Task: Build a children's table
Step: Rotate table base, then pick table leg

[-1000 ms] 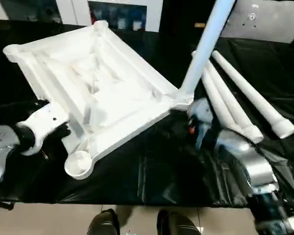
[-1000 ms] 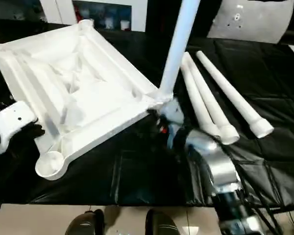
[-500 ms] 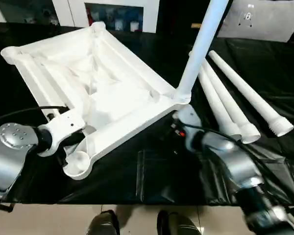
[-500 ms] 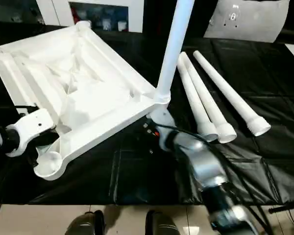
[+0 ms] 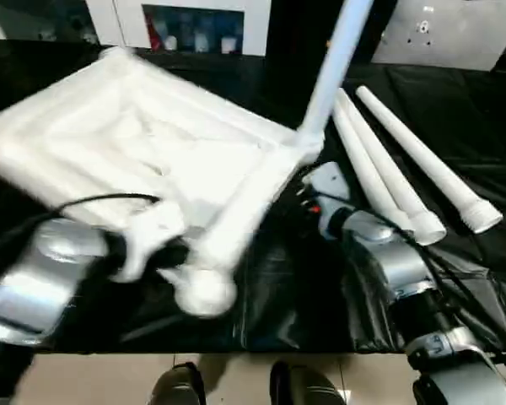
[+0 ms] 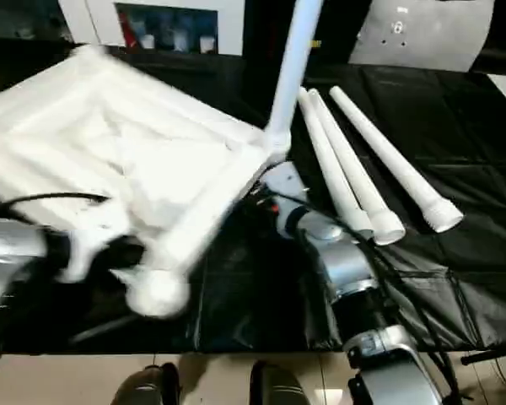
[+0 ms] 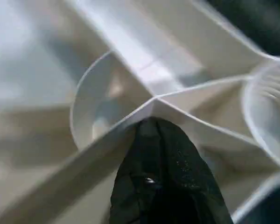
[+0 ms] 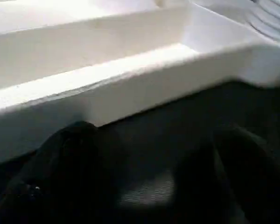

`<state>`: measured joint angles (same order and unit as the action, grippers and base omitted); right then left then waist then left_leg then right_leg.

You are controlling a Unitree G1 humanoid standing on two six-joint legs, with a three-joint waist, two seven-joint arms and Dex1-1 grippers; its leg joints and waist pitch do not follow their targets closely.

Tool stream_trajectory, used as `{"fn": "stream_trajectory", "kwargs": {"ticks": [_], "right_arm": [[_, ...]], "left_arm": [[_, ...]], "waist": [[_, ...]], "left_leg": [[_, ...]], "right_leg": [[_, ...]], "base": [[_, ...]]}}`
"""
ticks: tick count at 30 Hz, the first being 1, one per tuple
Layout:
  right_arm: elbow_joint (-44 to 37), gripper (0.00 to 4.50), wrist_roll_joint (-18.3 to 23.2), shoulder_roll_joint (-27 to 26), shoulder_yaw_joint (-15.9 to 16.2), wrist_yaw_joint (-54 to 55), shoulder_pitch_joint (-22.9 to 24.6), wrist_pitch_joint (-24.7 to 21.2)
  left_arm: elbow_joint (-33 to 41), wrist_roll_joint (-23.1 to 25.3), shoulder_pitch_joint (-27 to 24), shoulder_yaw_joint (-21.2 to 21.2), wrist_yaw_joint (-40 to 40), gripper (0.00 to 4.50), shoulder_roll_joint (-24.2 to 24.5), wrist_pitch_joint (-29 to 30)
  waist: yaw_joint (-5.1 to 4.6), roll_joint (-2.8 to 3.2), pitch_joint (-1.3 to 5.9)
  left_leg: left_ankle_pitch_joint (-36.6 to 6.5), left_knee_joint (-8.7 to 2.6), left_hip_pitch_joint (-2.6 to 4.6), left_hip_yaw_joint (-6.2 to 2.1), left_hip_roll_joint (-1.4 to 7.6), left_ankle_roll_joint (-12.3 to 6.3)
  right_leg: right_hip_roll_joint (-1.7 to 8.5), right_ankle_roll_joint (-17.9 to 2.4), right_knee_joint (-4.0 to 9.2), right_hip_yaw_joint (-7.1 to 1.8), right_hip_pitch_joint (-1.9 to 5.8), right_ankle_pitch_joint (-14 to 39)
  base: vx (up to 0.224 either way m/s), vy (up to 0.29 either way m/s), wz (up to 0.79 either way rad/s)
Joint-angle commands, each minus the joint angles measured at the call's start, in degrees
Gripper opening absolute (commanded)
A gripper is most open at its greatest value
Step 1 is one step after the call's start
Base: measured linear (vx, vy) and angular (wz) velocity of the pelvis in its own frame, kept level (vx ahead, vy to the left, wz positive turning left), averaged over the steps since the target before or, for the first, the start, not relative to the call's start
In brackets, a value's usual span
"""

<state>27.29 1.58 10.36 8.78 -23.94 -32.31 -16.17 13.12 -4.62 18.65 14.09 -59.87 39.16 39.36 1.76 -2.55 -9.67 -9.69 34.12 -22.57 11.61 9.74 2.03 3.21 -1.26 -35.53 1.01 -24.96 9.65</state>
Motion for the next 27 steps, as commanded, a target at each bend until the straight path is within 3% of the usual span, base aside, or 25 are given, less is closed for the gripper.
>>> {"fn": "stream_trajectory", "kwargs": {"ticks": [1, 4, 7, 10, 12, 16, 19, 20, 24, 27], "right_arm": [[-0.1, 4.50, 0.4, -1.0, 1.0, -0.3, -1.7, 1.6], [0.3, 4.50, 0.2, -0.7, 0.6, -0.2, -1.8, 1.8], [0.4, 4.50, -0.2, -0.6, 0.3, 0.0, -1.6, 2.1], [-0.2, 4.50, -0.7, -0.4, -0.3, 0.3, -1.5, 2.2], [-0.7, 4.50, -0.7, -0.1, -0.6, 0.7, -1.6, 1.9], [-4.5, 4.50, -0.8, 1.6, -2.7, 2.5, -2.3, -1.1], [-8.2, 4.50, -1.1, 3.3, -6.1, 5.8, -4.6, -9.4], [-8.6, 4.50, -2.0, 3.8, -6.5, 7.0, -5.3, -11.8], [-7.6, 4.50, -5.6, 5.5, -6.8, 11.4, -8.2, -20.0], [-5.3, 4.50, -6.2, 6.7, -7.5, 12.8, -10.4, -24.7]], "left_arm": [[1.7, -2.8, 2.0, 2.8, -1.5, 0.04, -3.2, -2.3], [-0.3, -2.5, 4.3, 4.1, -0.7, 0.04, -6.3, -2.8], [-3.1, -1.3, 6.3, 5.3, 0.7, 0.04, -8.9, -3.6], [-10.4, 2.5, 9.4, 5.2, 7.3, 0.04, -13.1, -7.7], [-12.4, 3.6, 10.3, 5.1, 9.3, 0.04, -13.8, -8.8], [-12.8, 3.2, 10.7, 4.2, 9.8, 0.04, -14.6, -9.3], [-7.9, -0.1, 8.4, 1.9, 7.9, 0.04, -13.8, -8.3], [-6.8, -0.8, 7.9, 1.5, 7.2, 0.33, -13.3, -8.1], [-2.2, -3.2, 5.6, 0.1, 6.0, 0.47, -11.5, -6.8], [1.4, -5.0, 4.0, -1.6, 6.6, 0.85, -11.3, -5.1]], "waist": [[0.23, 1.00, 5.27], [0.19, 0.95, 5.29], [0.30, 1.39, 5.39], [0.15, 1.31, 5.47], [0.20, 1.22, 5.46], [0.29, 1.25, 5.73], [0.44, 1.70, 5.87], [0.32, 1.71, 5.96], [0.44, 1.85, 5.74], [0.40, 1.89, 6.03]], "left_leg": [[-7.2, -3.69, 1.39, -1.36, 2.68, -0.14], [-7.3, -3.47, 1.51, -1.25, 2.61, -0.83], [-7.8, -3.48, 1.42, -1.38, 2.63, -0.51], [-7.8, -3.31, 1.48, -1.21, 2.51, -1.04], [-8.4, -3.34, 1.22, -1.45, 2.56, -1.12], [-8.0, -3.24, 1.52, -1.44, 2.71, -0.93], [-7.1, -3.19, 1.60, -1.45, 2.77, -1.06], [-6.9, -3.23, 1.55, -1.50, 2.77, -0.81], [-9.3, -3.24, 1.71, -1.29, 2.47, 0.90], [-9.4, -3.10, 1.71, -1.34, 2.48, 1.83]], "right_leg": [[4.09, -14.2, 3.00, -2.59, 3.52, 5.7], [4.01, -14.1, 3.20, -2.63, 3.39, 6.3], [3.99, -14.0, 3.20, -2.57, 3.54, 6.8], [3.70, -14.4, 3.39, -2.57, 3.47, 5.2], [3.91, -14.1, 3.37, -2.49, 3.72, 6.6], [3.86, -14.0, 3.22, -2.50, 3.65, 6.5], [3.69, -15.0, 2.84, -2.41, 3.67, 4.0], [3.60, -15.3, 2.75, -2.29, 3.79, 3.6], [3.43, -14.2, 3.15, -2.31, 3.56, 7.7], [3.46, -13.7, 3.05, -2.39, 3.64, 7.8]], "base": [[0.000, 0.000, 0.00], [0.000, 0.000, 0.00], [0.000, 0.000, 0.00], [0.000, 0.000, 0.00], [0.000, 0.000, 0.00], [0.000, 0.000, 0.00], [0.000, 0.000, 0.00], [0.000, 0.000, 0.00], [0.000, 0.000, 0.00], [0.000, 0.000, 0.00]]}}
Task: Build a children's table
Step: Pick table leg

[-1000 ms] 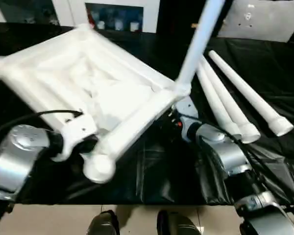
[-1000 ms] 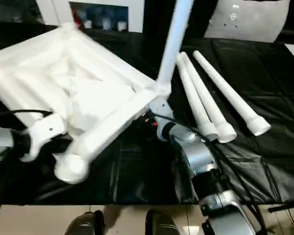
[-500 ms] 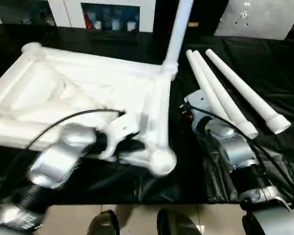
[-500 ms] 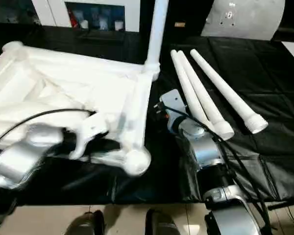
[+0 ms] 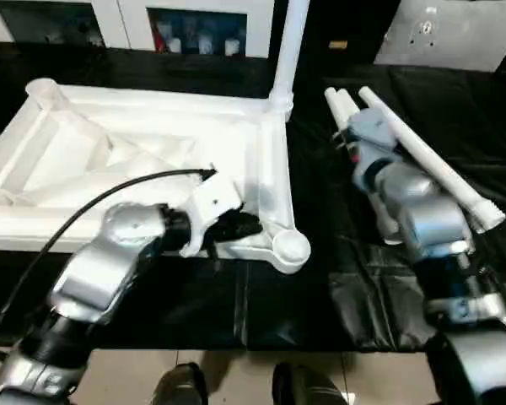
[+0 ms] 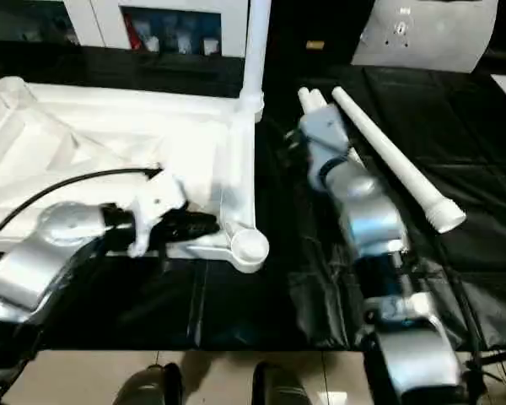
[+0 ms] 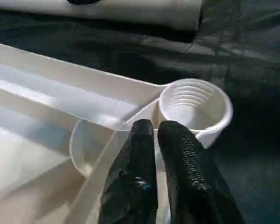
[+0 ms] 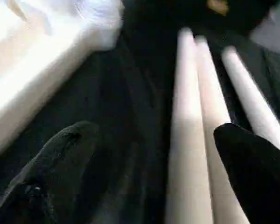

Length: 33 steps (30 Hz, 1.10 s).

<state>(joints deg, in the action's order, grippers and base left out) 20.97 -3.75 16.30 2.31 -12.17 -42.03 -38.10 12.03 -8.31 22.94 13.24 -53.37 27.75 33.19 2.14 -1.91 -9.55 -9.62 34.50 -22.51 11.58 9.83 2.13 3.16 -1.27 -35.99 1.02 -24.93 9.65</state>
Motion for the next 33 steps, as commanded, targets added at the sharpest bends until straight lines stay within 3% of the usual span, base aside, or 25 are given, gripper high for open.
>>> {"fn": "stream_trajectory", "kwargs": {"ticks": [1, 2, 4, 5, 6, 16, 18, 22, 24, 26, 33], "right_arm": [[1.1, 4.50, -0.9, 0.8, -1.1, 1.0, -0.7, -2.8], [2.6, 4.50, -0.4, 1.3, -1.7, 1.3, -1.7, -5.1], [3.5, 4.50, -0.1, 1.5, -2.0, 1.2, -2.2, -5.7], [3.5, 4.50, -0.1, 1.5, -2.0, 1.2, -2.2, -5.7], [4.8, 4.50, 0.6, 1.7, -2.5, 0.8, -3.0, -8.8], [8.0, 4.50, 1.3, 1.7, -2.3, -0.9, -4.3, -15.5], [8.4, 4.50, 3.4, 1.3, -3.0, -2.9, -4.8, -19.0], [8.8, 4.50, 4.5, 1.2, -3.4, -4.0, -4.8, -20.5], [8.8, 4.20, 5.8, 1.1, -3.8, -5.4, -4.8, -21.9], [8.5, 4.10, 6.4, 1.2, -3.8, -6.6, -4.7, -22.9], [7.8, 3.32, 7.6, 1.8, -2.0, -9.1, -3.7, -25.2]], "left_arm": [[2.5, -1.3, -0.3, -0.8, 0.1, 0.85, 0.1, 1.0], [4.2, -1.9, -1.1, -1.3, 0.2, 0.85, 0.3, 1.9], [4.7, -2.0, -1.3, -1.3, 0.2, 1.25, 0.3, 2.1], [4.7, -2.0, -1.3, -1.3, 0.2, 1.25, 0.3, 2.1], [5.5, -2.4, -1.5, -1.1, 0.4, 1.29, 0.5, 2.5], [7.2, -3.1, -1.7, -0.5, 1.2, 2.08, 0.8, 4.0], [7.4, -3.3, -1.7, -0.4, 1.4, 2.11, 1.2, 4.2], [7.4, -3.3, -1.7, -0.4, 1.3, 2.50, 1.4, 4.2], [7.6, -3.5, -1.6, -0.3, 1.4, 2.52, 1.6, 4.3], [7.8, -3.8, -1.4, -0.3, 1.4, 2.87, 1.8, 4.4], [7.5, -3.7, -1.0, 0.4, 1.8, 3.46, 1.6, 4.3]], "waist": [[0.03, 1.23, 5.91], [0.04, 1.23, 5.98], [0.03, 1.05, 5.98], [0.03, 1.08, 6.01], [-0.03, 0.83, 6.12], [0.03, 1.07, 6.34], [0.00, 1.12, 6.31], [0.11, 1.16, 6.39], [0.18, 1.14, 6.38], [0.23, 1.16, 6.34], [0.28, 1.09, 6.30]], "left_leg": [[-9.5, -3.49, 1.60, -1.35, 2.38, 1.81], [-9.5, -3.36, 1.65, -1.24, 2.33, 1.84], [-9.5, -3.33, 1.57, -1.22, 2.33, 1.74], [-9.3, -3.31, 1.50, -1.27, 2.29, 1.67], [-8.9, -3.24, 1.52, -1.22, 2.27, 1.33], [-7.3, -3.06, 1.35, -1.17, 2.23, 0.64], [-7.9, -3.06, 1.43, -1.20, 2.24, 0.64], [-7.1, -3.04, 1.40, -1.22, 2.30, 0.77], [-7.2, -3.04, 1.43, -1.22, 2.31, 0.73], [-7.4, -3.06, 1.48, -1.23, 2.35, 0.66], [-8.0, -3.08, 1.51, -1.26, 2.40, 1.12]], "right_leg": [[3.50, -13.6, 3.52, -2.38, 3.66, 7.7], [3.48, -13.5, 3.50, -2.47, 3.57, 7.6], [3.44, -13.2, 3.55, -2.48, 3.61, 7.6], [3.49, -13.2, 3.46, -2.45, 3.66, 7.6], [3.46, -13.0, 3.46, -2.47, 3.68, 7.8], [3.41, -13.2, 3.34, -2.41, 3.68, 6.8], [3.43, -13.2, 3.40, -2.41, 3.67, 7.7], [3.49, -13.5, 3.33, -2.40, 3.68, 6.8], [3.48, -13.6, 3.28, -2.40, 3.73, 6.6], [3.52, -13.7, 3.32, -2.39, 3.69, 6.8], [3.65, -13.3, 3.53, -2.42, 3.64, 8.9]], "base": [[0.000, 0.000, 0.00], [0.000, 0.000, 0.00], [0.000, 0.000, 0.00], [0.000, 0.000, 0.00], [0.000, 0.000, 0.00], [0.000, 0.000, 0.00], [0.000, 0.000, 0.00], [0.000, 0.000, 0.00], [0.000, 0.000, 0.00], [0.000, 0.000, 0.00], [0.000, 0.000, 0.00]]}}
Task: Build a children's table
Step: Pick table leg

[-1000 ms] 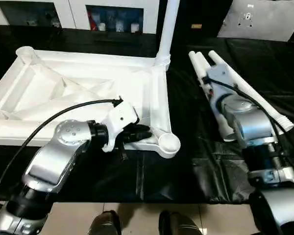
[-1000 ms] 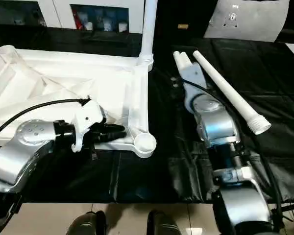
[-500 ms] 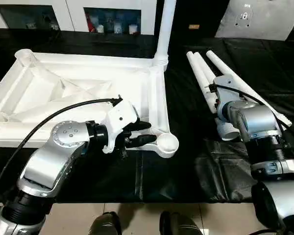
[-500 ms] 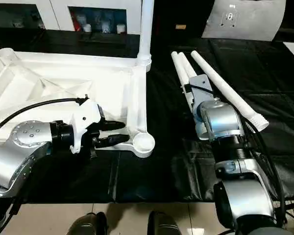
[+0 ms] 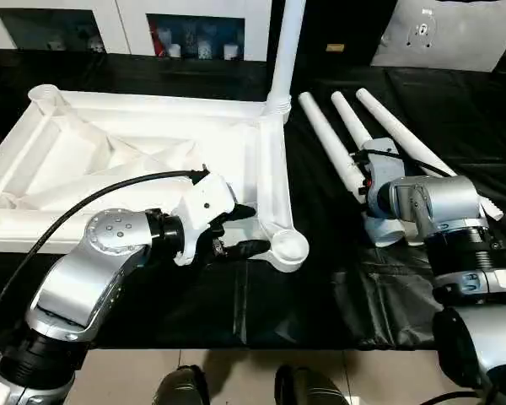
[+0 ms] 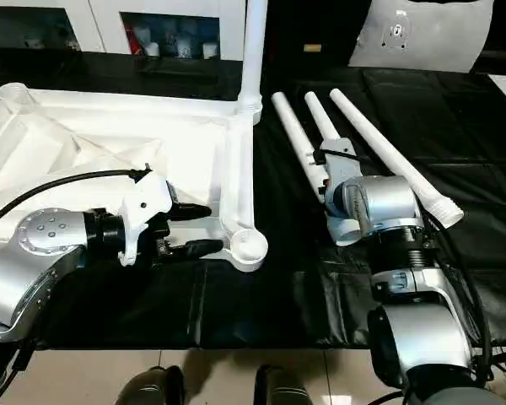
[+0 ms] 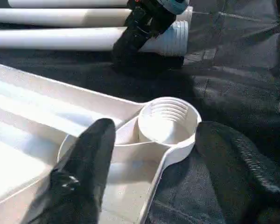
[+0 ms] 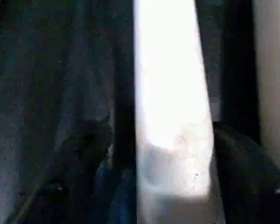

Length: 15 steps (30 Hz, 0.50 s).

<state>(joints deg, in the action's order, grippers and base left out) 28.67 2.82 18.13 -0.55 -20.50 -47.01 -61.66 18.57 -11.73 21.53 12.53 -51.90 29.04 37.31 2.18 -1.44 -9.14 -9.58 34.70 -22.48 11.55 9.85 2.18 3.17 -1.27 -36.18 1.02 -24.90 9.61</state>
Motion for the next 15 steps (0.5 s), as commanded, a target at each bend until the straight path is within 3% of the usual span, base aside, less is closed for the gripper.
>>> {"fn": "stream_trajectory", "kwargs": {"ticks": [1, 3, 8, 9, 10, 15], "right_arm": [[0.1, 3.26, 1.0, -0.1, 0.8, -0.8, 1.3, -1.7], [0.4, 3.13, 1.1, -0.1, 1.0, -1.1, 1.5, -2.0], [0.7, 2.70, 1.2, 0.0, 0.9, -1.4, 1.6, -2.4], [0.5, 2.70, 1.3, 0.0, 0.8, -1.4, 1.6, -2.5], [0.3, 2.45, 1.4, -0.1, 0.5, -1.2, 1.7, -2.8], [-0.9, 2.00, 2.8, -1.2, -3.9, 1.1, 2.1, -2.9]], "left_arm": [[0.9, -0.3, 0.5, 1.1, 0.3, 3.56, 0.3, 0.2], [0.8, -0.3, 0.7, 1.2, 0.4, 3.75, 0.3, 0.2], [0.4, -0.1, 1.0, 1.0, 0.7, 4.11, 0.3, -0.3], [0.2, -0.1, 1.0, 1.0, 0.7, 4.20, 0.4, -0.4], [0.1, -0.1, 1.1, 1.1, 0.7, 4.36, 0.4, -0.5], [-0.4, -0.1, 1.6, 1.4, 0.9, 4.50, 0.2, -0.8]], "waist": [[0.23, 0.62, 5.87], [0.17, 0.39, 5.74], [0.07, 0.42, 5.65], [0.07, 0.75, 5.58], [0.00, 0.64, 5.59], [0.04, 0.76, 5.62]], "left_leg": [[-7.9, -3.29, 1.43, -1.24, 2.36, 1.10], [-7.9, -3.31, 1.47, -1.20, 2.37, 1.07], [-7.9, -3.31, 1.44, -1.21, 2.32, 1.13], [-7.9, -3.32, 1.42, -1.28, 2.33, 1.18], [-8.1, -3.31, 1.44, -1.22, 2.29, 1.19], [-8.3, -3.34, 1.54, -1.24, 2.32, 1.42]], "right_leg": [[3.63, -13.2, 3.72, -2.42, 3.63, 8.9], [3.62, -13.1, 3.76, -2.43, 3.49, 9.3], [3.61, -12.9, 3.84, -2.44, 3.48, 9.6], [3.65, -13.0, 3.80, -2.44, 3.46, 9.6], [3.55, -12.9, 3.89, -2.42, 3.44, 9.7], [3.53, -13.0, 3.89, -2.42, 3.39, 9.5]], "base": [[0.000, 0.000, 0.00], [0.000, 0.000, 0.00], [0.000, 0.000, 0.00], [0.000, 0.000, 0.00], [0.000, 0.000, 0.00], [0.000, 0.000, 0.00]]}}
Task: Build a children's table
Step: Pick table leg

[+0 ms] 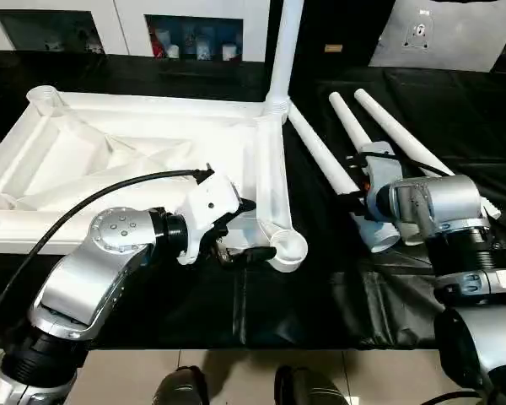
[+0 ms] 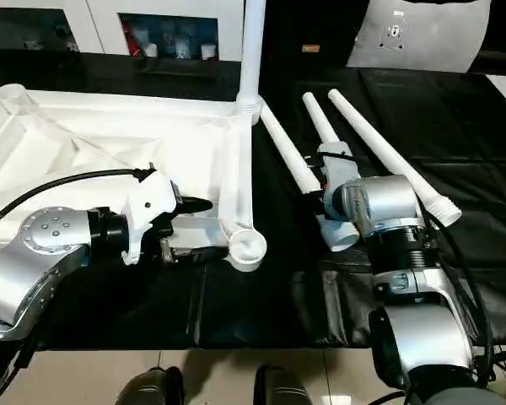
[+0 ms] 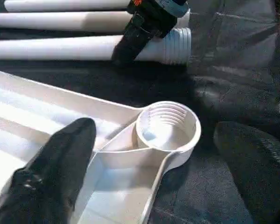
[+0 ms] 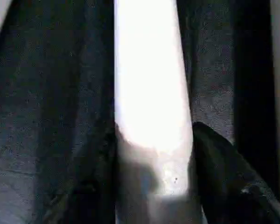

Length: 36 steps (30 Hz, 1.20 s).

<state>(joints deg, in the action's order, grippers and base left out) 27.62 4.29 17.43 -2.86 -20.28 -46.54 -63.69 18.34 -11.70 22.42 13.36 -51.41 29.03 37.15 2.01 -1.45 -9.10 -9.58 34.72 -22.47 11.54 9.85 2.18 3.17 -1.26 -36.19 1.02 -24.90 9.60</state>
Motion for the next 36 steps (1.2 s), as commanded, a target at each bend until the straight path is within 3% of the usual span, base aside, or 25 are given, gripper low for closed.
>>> {"fn": "stream_trajectory", "kwargs": {"ticks": [1, 2, 4, 5, 6, 8, 11, 12, 14, 17, 18, 20, 22, 24, 25, 26, 27, 30, 36], "right_arm": [[0.2, 2.00, 1.3, -0.5, -1.5, 0.8, 1.7, -0.8], [-1.3, 1.97, 2.8, -2.1, -5.8, 2.8, 2.2, 1.0], [-1.8, 1.95, 3.3, -2.6, -7.3, 3.5, 2.4, 1.6], [-5.3, 1.93, 5.2, -4.2, -10.9, 4.4, 4.0, 3.4], [-5.3, 1.91, 5.2, -4.2, -10.9, 4.4, 4.0, 3.4], [-9.3, 1.90, 7.8, -6.2, -14.4, 4.8, 5.3, 3.9], [-12.5, 1.89, 8.9, -7.5, -15.6, 5.4, 6.8, 7.7], [-16.0, 1.88, 9.9, -9.2, -16.6, 5.7, 8.5, 13.8], [-18.3, 1.88, 11.0, -10.6, -17.7, 6.0, 9.4, 18.4], [-21.4, 1.88, 13.7, -11.9, -19.1, 2.7, 10.4, 22.3], [-23.7, 1.88, 16.5, -13.1, -20.7, 1.4, 11.0, 22.8], [-25.1, 1.88, 19.6, -12.6, -21.7, -1.6, 11.5, 19.8], [-26.2, 1.88, 21.2, -12.6, -22.1, -3.8, 12.0, 20.3], [-29.6, 1.88, 26.7, -12.9, -22.4, -9.1, 13.8, 19.3], [-29.6, 1.88, 26.7, -12.9, -22.4, -9.1, 13.8, 19.3], [-32.7, 1.88, 31.2, -13.0, -21.1, -13.8, 16.2, 18.9], [-32.8, 1.88, 31.3, -13.0, -21.0, -13.9, 16.3, 18.9], [-35.1, 1.88, 35.9, -12.7, -19.5, -18.3, 18.4, 17.2], [-36.9, 1.88, 39.3, -12.2, -18.7, -20.9, 19.2, 14.7]], "left_arm": [[-0.2, -0.1, 0.7, 0.5, 0.4, 4.50, 0.2, -0.6], [-0.5, -0.1, 0.9, 0.4, 0.7, 4.50, 0.0, -0.8], [-0.6, -0.1, 0.9, 0.4, 0.7, 4.50, 0.0, -0.8], [-0.8, 0.0, 0.8, 0.4, 0.9, 4.50, 0.0, -0.9], [-0.8, 0.0, 0.8, 0.4, 0.9, 4.50, 0.0, -0.9], [-0.7, 0.0, 0.6, 0.3, 1.2, 4.50, -0.2, -0.9], [-0.9, -0.2, 0.6, 0.1, 1.6, 4.50, -0.6, -1.0], [-1.2, -0.2, 0.9, -0.5, 2.9, 4.50, -1.6, -1.4], [-1.6, -0.2, 1.3, -1.2, 4.2, 4.50, -2.7, -1.9], [-3.1, -0.8, 3.1, -3.5, 7.7, 4.50, -6.0, -2.5], [-4.0, -1.8, 4.9, -5.6, 10.6, 4.50, -9.0, -2.8], [-4.4, -3.8, 6.6, -7.8, 12.6, 4.50, -11.7, -2.0], [-4.9, -5.2, 7.9, -9.6, 14.4, 4.50, -13.7, -1.4], [-6.0, -8.7, 10.5, -13.4, 17.9, 4.50, -17.7, -0.1], [-6.0, -8.7, 10.5, -13.4, 17.9, 4.50, -17.7, -0.1], [-6.8, -12.4, 12.5, -16.1, 19.8, 4.50, -20.8, 1.1], [-6.8, -12.5, 12.6, -16.2, 19.9, 4.50, -20.9, 1.2], [-7.6, -20.0, 15.8, -20.7, 23.5, 4.50, -26.9, 5.5], [-8.3, -26.5, 18.0, -23.3, 26.0, 4.50, -31.4, 8.0]], "waist": [[0.17, 0.74, 5.58], [0.19, 0.77, 5.58], [0.22, 0.75, 5.60], [0.30, 1.18, 5.51], [0.25, 1.02, 5.45], [0.27, 0.97, 5.62], [0.24, 1.01, 5.67], [0.31, 1.33, 5.57], [0.36, 1.44, 5.61], [0.43, 1.52, 5.47], [0.46, 1.52, 5.42], [0.45, 1.26, 5.39], [0.55, 1.10, 5.33], [0.69, 0.98, 5.46], [0.68, 0.93, 5.51], [0.66, 0.59, 5.46], [0.86, 0.65, 5.54], [0.64, 0.30, 5.28], [0.66, 0.03, 4.82]], "left_leg": [[-8.5, -3.36, 1.50, -1.24, 2.29, 1.47], [-8.6, -3.38, 1.50, -1.26, 2.32, 1.59], [-8.6, -3.44, 1.58, -1.27, 2.33, 1.65], [-8.9, -3.45, 1.56, -1.33, 2.28, 1.75], [-9.1, -3.50, 1.53, -1.22, 2.26, 1.70], [-8.7, -3.58, 1.58, -1.33, 2.30, 1.50], [-8.6, -3.59, 1.60, -1.29, 2.34, 1.33], [-8.8, -3.63, 1.64, -1.25, 2.38, 1.36], [-9.3, -3.62, 1.56, -1.22, 2.38, 1.24], [-9.9, -3.58, 1.64, -1.13, 2.31, 0.65], [-10.0, -3.70, 1.53, -1.30, 2.31, 0.55], [-10.4, -3.66, 1.48, -1.28, 2.21, 0.07], [-10.1, -3.62, 1.26, -1.34, 2.13, -0.38], [-9.2, -3.48, 1.03, -1.43, 2.14, -1.23], [-8.9, -3.43, 0.98, -1.29, 1.96, -1.67], [-8.2, -3.33, 0.80, -1.29, 1.95, -2.44], [-7.8, -3.21, 0.82, -1.29, 2.01, -3.17], [-7.8, -3.09, 0.66, -1.29, 1.94, -3.93], [-8.8, -3.35, 0.79, -1.45, 1.99, -3.87]], "right_leg": [[3.52, -13.0, 3.90, -2.42, 3.42, 9.6], [3.59, -12.9, 3.90, -2.42, 3.44, 9.7], [3.54, -12.6, 3.90, -2.38, 3.39, 9.8], [3.60, -12.4, 3.91, -2.38, 3.32, 10.0], [3.52, -12.1, 4.09, -2.44, 3.31, 10.0], [3.49, -12.2, 3.90, -2.34, 3.39, 9.2], [3.57, -12.3, 3.91, -2.30, 3.28, 9.4], [3.57, -12.4, 4.03, -2.30, 3.14, 9.2], [3.67, -12.0, 4.09, -2.36, 3.13, 9.2], [3.53, -11.8, 4.28, -2.40, 3.09, 10.1], [3.46, -11.9, 4.19, -2.28, 3.23, 10.3], [3.41, -12.2, 4.32, -2.23, 3.42, 10.4], [3.49, -12.3, 4.38, -2.16, 3.42, 10.8], [3.66, -12.2, 4.46, -2.14, 3.61, 10.8], [3.55, -12.2, 4.48, -2.15, 3.70, 10.5], [3.60, -12.3, 4.48, -2.13, 3.77, 10.1], [3.72, -12.6, 4.56, -2.12, 3.71, 9.8], [3.72, -12.9, 4.81, -1.91, 3.55, 12.5], [3.61, -9.8, 5.79, -1.69, 2.91, 19.0]], "base": [[0.000, 0.000, 0.00], [0.000, 0.000, 0.00], [0.000, 0.000, 0.00], [0.000, 0.000, 0.00], [0.000, 0.000, 0.00], [0.000, 0.000, 0.00], [0.000, 0.000, 0.00], [0.000, 0.000, 0.00], [0.000, 0.000, 0.00], [0.000, 0.000, 0.00], [0.000, 0.000, 0.00], [0.000, 0.000, 0.00], [0.000, 0.000, 0.00], [0.000, 0.000, 0.00], [0.000, 0.000, 0.00], [0.000, 0.000, 0.00], [0.000, 0.000, 0.00], [0.000, 0.000, 0.00], [0.000, 0.000, 0.00]]}}
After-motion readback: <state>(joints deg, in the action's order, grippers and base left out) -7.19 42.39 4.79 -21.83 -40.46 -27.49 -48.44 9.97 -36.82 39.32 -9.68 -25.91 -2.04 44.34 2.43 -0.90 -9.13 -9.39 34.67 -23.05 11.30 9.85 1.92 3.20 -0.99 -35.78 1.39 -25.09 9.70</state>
